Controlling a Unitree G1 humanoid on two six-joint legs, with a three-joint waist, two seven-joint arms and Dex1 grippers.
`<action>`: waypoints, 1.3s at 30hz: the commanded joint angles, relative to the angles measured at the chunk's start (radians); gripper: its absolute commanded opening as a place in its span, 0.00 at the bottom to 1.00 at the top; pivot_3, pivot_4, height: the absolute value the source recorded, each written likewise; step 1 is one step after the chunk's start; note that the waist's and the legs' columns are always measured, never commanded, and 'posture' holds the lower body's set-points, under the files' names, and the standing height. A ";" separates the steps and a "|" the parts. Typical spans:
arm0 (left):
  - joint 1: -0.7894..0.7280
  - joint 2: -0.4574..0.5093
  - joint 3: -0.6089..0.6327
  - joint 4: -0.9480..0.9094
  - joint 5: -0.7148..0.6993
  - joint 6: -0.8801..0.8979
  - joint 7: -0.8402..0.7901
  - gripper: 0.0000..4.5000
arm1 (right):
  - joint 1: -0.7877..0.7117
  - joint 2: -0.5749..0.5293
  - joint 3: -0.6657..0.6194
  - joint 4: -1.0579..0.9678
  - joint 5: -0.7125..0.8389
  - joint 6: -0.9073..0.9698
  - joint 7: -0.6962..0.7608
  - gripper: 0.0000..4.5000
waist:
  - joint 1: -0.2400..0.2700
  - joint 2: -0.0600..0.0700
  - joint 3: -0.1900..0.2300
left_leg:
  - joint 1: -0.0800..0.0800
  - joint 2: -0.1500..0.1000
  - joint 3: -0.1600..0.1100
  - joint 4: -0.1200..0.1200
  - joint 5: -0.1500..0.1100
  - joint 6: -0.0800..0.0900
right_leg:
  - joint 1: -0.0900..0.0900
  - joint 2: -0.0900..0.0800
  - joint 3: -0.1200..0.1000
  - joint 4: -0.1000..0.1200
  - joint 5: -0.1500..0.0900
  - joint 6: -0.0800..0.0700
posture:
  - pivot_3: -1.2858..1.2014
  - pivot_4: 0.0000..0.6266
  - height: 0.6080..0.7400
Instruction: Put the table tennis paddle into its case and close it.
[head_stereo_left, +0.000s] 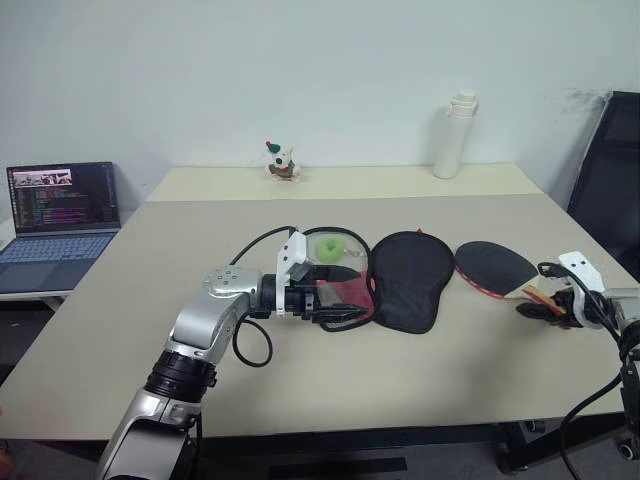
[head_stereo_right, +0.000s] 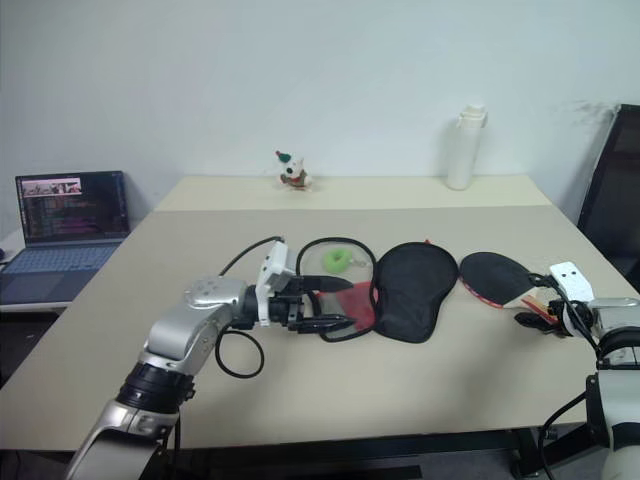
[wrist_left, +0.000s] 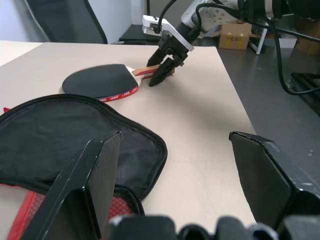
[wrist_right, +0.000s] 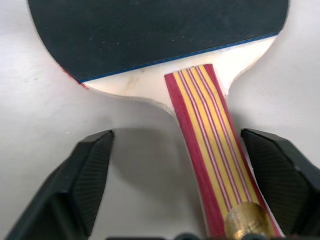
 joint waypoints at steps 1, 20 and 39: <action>-0.012 0.005 0.023 -0.021 -0.007 -0.019 -0.007 0.84 | 0.036 0.012 -0.002 0.008 -0.001 0.061 0.060 0.65 | 0.000 0.000 0.000 | 0.000 0.000 0.000 0.000 0.000 0.000 | 0.000 0.000 0.000 0.000 0.000 0.000 | 0.52 0.24 1.00; -0.027 -0.012 0.016 0.024 0.001 -0.047 -0.004 0.84 | 0.167 0.165 -0.182 -0.313 0.089 0.203 -0.298 0.24 | -0.027 -0.016 -0.008 | 0.020 0.001 0.001 0.000 0.000 0.000 | 0.016 0.000 0.002 0.001 0.001 0.000 | 0.52 0.24 1.00; -0.015 -0.012 0.018 0.012 0.008 -0.044 0.011 0.84 | 0.064 0.213 -0.148 -0.115 0.053 0.039 -0.379 0.63 | -0.040 -0.018 -0.009 | 0.025 0.001 0.016 -0.001 -0.001 0.000 | 0.015 0.001 0.025 -0.003 0.008 0.008 | 0.52 0.24 1.00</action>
